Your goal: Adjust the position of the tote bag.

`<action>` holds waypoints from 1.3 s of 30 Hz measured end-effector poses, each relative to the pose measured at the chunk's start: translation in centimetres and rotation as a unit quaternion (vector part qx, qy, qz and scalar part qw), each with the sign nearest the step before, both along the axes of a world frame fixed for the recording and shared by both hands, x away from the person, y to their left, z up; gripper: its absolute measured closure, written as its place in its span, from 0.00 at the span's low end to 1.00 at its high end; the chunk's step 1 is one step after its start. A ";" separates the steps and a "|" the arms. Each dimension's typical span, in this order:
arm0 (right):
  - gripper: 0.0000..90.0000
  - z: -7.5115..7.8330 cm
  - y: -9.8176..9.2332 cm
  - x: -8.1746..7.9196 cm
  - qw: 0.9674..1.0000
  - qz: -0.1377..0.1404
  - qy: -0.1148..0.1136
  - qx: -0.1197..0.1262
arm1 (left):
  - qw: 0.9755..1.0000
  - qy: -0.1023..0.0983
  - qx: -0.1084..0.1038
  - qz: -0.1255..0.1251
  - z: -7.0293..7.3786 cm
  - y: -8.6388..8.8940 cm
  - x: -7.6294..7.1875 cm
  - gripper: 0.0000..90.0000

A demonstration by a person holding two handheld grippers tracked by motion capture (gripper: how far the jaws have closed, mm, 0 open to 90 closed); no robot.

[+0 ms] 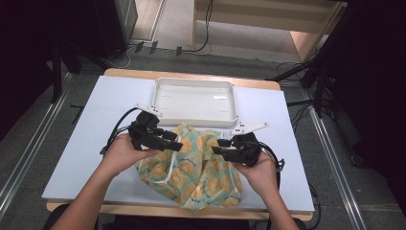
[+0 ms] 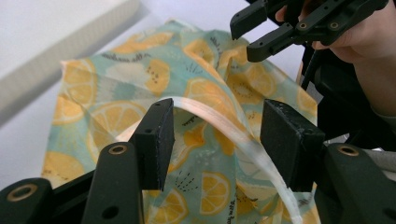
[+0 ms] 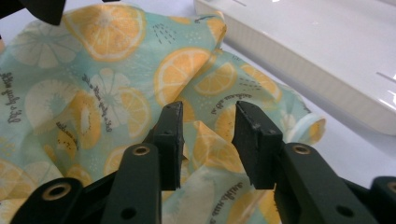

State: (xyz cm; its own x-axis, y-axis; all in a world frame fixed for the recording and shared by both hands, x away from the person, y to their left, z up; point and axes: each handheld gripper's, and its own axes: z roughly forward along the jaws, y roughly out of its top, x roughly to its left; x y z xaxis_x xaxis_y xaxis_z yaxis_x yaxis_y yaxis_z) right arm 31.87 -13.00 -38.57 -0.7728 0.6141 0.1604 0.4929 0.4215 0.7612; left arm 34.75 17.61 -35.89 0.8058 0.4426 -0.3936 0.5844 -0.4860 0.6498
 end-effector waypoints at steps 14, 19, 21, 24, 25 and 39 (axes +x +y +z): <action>0.69 -2.0 0.4 0.1 1.000 0.000 0.011 -0.008 | 1.000 0.007 0.009 -0.002 -2.6 -0.9 -0.5 0.56; 0.73 -2.5 0.4 0.0 1.000 0.002 0.017 -0.007 | 1.000 0.010 0.016 -0.006 -3.3 -0.8 -0.7 0.65; 0.75 -2.7 0.4 0.1 1.000 0.004 0.020 -0.006 | 1.000 0.010 0.015 -0.005 -3.5 -0.7 -0.7 0.71; 0.77 -3.0 0.5 0.0 1.000 0.005 0.023 -0.007 | 1.000 0.008 0.012 -0.006 -3.7 -0.6 -0.8 0.79; 0.80 -3.1 0.5 0.0 1.000 0.007 0.024 -0.009 | 1.000 0.009 0.012 -0.005 -3.7 -0.5 -0.9 0.84; 0.96 -3.3 0.0 0.1 0.999 0.011 0.026 -0.017 | 1.000 -0.005 0.010 0.007 -3.2 1.1 -1.4 0.98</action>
